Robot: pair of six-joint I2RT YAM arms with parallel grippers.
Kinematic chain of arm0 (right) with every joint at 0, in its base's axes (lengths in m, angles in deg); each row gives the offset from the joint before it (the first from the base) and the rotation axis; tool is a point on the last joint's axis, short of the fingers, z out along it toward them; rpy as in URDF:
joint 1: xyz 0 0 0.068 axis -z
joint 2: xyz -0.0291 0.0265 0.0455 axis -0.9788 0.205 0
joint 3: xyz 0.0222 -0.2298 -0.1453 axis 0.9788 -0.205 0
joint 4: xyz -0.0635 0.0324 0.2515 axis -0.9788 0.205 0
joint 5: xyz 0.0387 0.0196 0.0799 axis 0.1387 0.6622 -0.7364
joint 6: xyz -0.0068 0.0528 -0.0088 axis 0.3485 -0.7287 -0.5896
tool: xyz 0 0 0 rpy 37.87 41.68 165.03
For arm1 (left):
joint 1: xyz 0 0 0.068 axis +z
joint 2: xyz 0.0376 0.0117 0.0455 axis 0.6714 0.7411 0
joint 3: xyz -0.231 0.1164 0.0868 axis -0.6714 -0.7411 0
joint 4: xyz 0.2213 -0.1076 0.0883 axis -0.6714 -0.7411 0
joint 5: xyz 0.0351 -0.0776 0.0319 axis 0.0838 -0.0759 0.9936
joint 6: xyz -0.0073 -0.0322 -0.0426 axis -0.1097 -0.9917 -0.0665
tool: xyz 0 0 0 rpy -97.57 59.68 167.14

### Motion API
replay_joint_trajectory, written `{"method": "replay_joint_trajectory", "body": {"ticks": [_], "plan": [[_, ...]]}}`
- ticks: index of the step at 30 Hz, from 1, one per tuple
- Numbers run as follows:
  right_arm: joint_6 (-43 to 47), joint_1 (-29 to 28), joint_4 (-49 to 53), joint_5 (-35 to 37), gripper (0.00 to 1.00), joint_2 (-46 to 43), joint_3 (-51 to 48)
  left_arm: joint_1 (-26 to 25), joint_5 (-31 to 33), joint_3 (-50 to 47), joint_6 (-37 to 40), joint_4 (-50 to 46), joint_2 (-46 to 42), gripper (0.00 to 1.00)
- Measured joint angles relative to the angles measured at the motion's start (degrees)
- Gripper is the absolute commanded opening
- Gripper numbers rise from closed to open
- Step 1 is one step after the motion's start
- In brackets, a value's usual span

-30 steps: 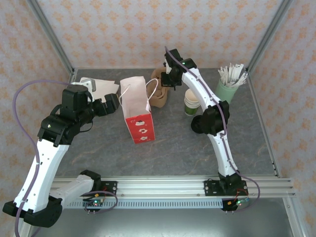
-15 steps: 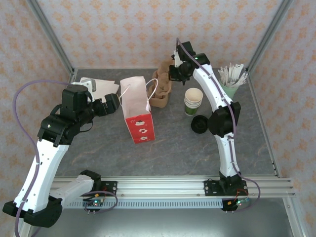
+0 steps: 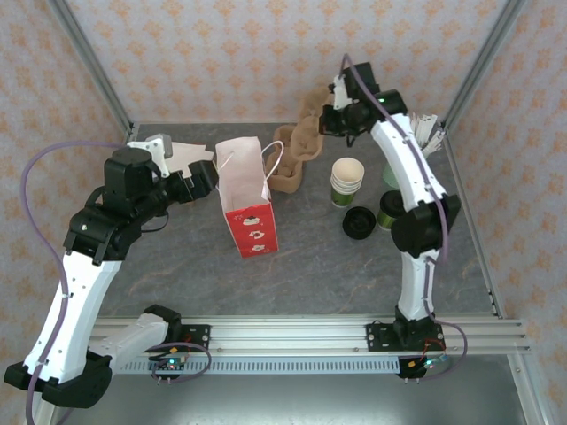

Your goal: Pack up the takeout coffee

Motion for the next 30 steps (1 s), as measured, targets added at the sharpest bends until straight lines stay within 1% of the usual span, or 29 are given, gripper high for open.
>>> {"method": "replay_joint_trajectory", "body": {"ticks": [4,7,11,14,19,23,30], "plan": [[0.22,3.13,-1.97,-1.79,0.0,-9.92,-6.38,0.0,-5.86,1.57,-1.16,4.17,1.25,0.99],[0.17,4.76,-4.76,-4.83,0.0,-17.88,-12.57,0.0,-12.04,3.5,-2.03,7.76,3.89,0.95],[-0.44,4.83,-8.98,-11.54,0.0,-26.49,-19.93,-0.35,-19.74,6.91,-2.89,11.69,9.18,0.89],[-1.99,4.61,-13.03,-17.75,0.0,-31.34,-25.11,-2.32,-24.02,9.92,-3.06,13.94,13.86,0.88],[-5.14,4.61,-18.88,-24.63,0.0,-36.54,-32.2,-5.73,-28.33,11.85,-3.34,17.25,19.12,0.87],[-7.58,4.5,-21.75,-28.11,0.0,-38.27,-33.88,-7.69,-30.27,13.16,-3.45,18.93,21.86,0.84],[-10.45,3.43,-26.1,-31.39,0.0,-39.28,-34.56,-10.38,-31.41,15.82,-3.28,19.43,24.59,0.68]]}}
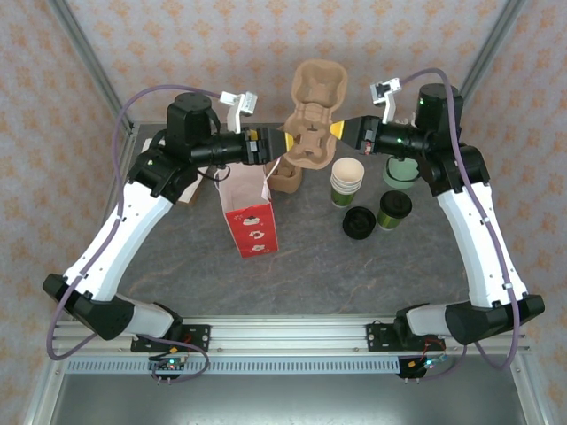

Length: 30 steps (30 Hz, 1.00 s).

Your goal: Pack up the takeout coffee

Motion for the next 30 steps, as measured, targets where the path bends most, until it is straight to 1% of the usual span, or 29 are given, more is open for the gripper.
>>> {"method": "replay_joint_trajectory", "body": {"ticks": [7,9,11,16,19,21,22,23,25,26,28,30], "plan": [[-1.55,-0.83,-1.49,-1.42,0.0,-0.02,-1.44,-0.85,0.17,2.03,0.74,-0.22,1.79,0.49],[-1.7,-0.92,-1.51,-1.62,0.0,-0.02,-1.64,-1.05,0.2,2.16,1.16,-0.48,1.97,0.4],[-1.73,-0.92,-1.6,-1.62,0.0,-0.02,-1.81,-1.22,0.42,2.34,1.81,-0.76,2.08,0.35],[-1.66,-0.92,-1.81,-1.6,0.0,-0.13,-2.1,-1.31,1.36,2.67,3.76,-2.45,2.08,0.18],[-1.2,-0.92,-1.73,-1.38,0.04,-0.44,-2.45,-1.42,2.34,2.69,5.51,-3.69,2.05,0.1],[-0.39,-0.92,-0.98,-0.63,0.1,-0.76,-2.58,-1.79,2.97,2.69,6.91,-4.37,1.99,0.09],[0.09,-0.92,-0.35,-0.09,0.15,-0.98,-2.6,-1.99,3.32,2.69,7.56,-4.7,1.95,0.08],[0.87,-1.03,0.66,0.63,0.24,-1.29,-2.6,-2.49,3.8,2.69,8.41,-4.98,1.84,0.08],[3.15,-1.16,2.78,3.1,0.31,-2.23,-2.6,-3.37,5.2,2.69,10.36,-6.25,1.46,0.07],[4.39,-1.18,3.82,4.72,0.4,-2.95,-2.6,-3.82,6.19,2.69,11.41,-7.15,1.22,0.06],[6.99,-1.18,5.7,8.0,0.47,-4.57,-2.6,-4.52,7.93,2.67,13.2,-8.66,0.72,0.05],[10.49,-1.18,7.3,11.39,0.57,-6.91,-2.64,-5.27,10.21,2.62,15.06,-10.1,0.09,0.04]]}}
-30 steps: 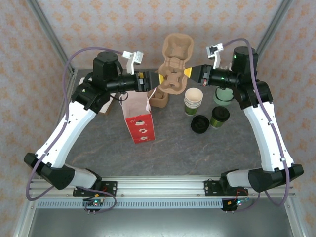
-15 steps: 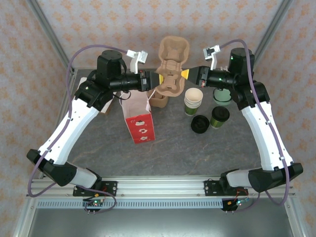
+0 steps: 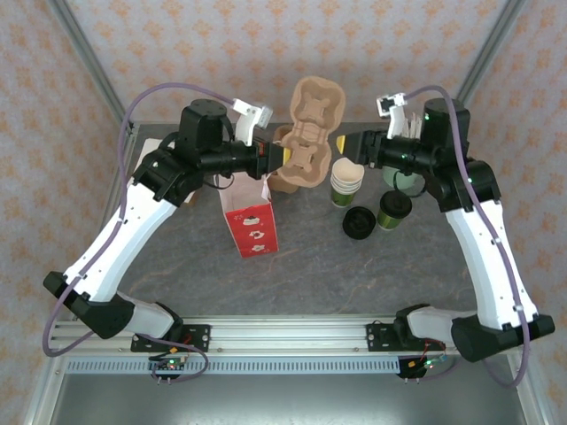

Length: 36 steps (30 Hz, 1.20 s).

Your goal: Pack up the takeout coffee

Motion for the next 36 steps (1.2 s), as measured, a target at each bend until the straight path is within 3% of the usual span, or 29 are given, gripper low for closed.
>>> {"method": "replay_joint_trajectory", "body": {"ticks": [8,10,12,17,22,24,36], "plan": [[16.24,-0.76,1.73,4.87,0.78,-8.2,-0.68,-2.86,9.09,-3.69,4.0,-2.69,-3.3,0.03],[19.98,-2.01,2.1,5.27,0.86,-8.44,-0.46,-3.63,11.08,-4.7,4.17,-2.86,-3.89,0.03],[23.06,-2.99,2.19,5.31,0.99,-8.35,-0.37,-4.2,12.66,-5.53,4.2,-3.04,-4.37,0.03],[32.44,-12.92,4.35,11.82,0.99,-4.55,1.77,-5.68,15.06,-8.41,3.41,-2.54,-6.58,0.03],[41.18,-22.12,5.2,22.69,1.0,-0.79,2.51,-6.67,16.0,-9.46,1.95,-2.14,-8.37,0.03],[44.15,-24.85,5.14,26.27,0.96,0.81,2.8,-6.95,16.24,-9.51,1.49,-2.1,-8.61,0.03],[55.1,-30.75,5.31,39.67,0.78,9.88,7.82,-7.41,16.31,-10.62,0.87,-1.44,-8.74,0.03]]}}
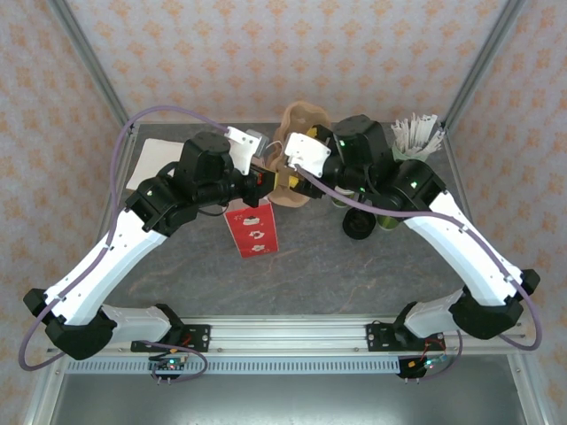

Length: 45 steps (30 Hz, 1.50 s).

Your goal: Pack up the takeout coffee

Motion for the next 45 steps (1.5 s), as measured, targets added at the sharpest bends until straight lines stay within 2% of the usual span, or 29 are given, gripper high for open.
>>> {"method": "replay_joint_trajectory", "body": {"ticks": [17,20,28,29,32,40,45], "plan": [[3.5,0.02,1.29,3.78,0.54,4.02,1.2,0.0,0.0,0.0,0.04,0.17,0.0,0.03],[3.48,0.0,1.25,4.35,0.52,4.02,1.2,0.0,-0.02,0.0,0.04,0.17,0.0,0.03],[2.71,0.02,1.27,4.85,0.39,4.02,1.2,0.0,-0.42,0.0,0.04,0.2,0.0,0.05],[2.71,0.02,1.29,4.87,0.37,4.02,1.2,0.0,-0.42,0.0,0.07,0.2,0.0,0.06],[2.45,0.07,1.29,4.81,0.36,4.02,1.2,0.0,-0.42,-0.04,0.02,0.26,0.0,0.2],[2.29,1.03,1.31,4.92,0.32,4.0,1.14,0.0,-0.59,-0.35,-0.11,0.55,-0.24,0.5],[2.14,2.25,1.57,4.87,0.3,3.98,1.07,0.0,0.9,-0.63,-0.09,-0.35,-3.21,0.67]]}}
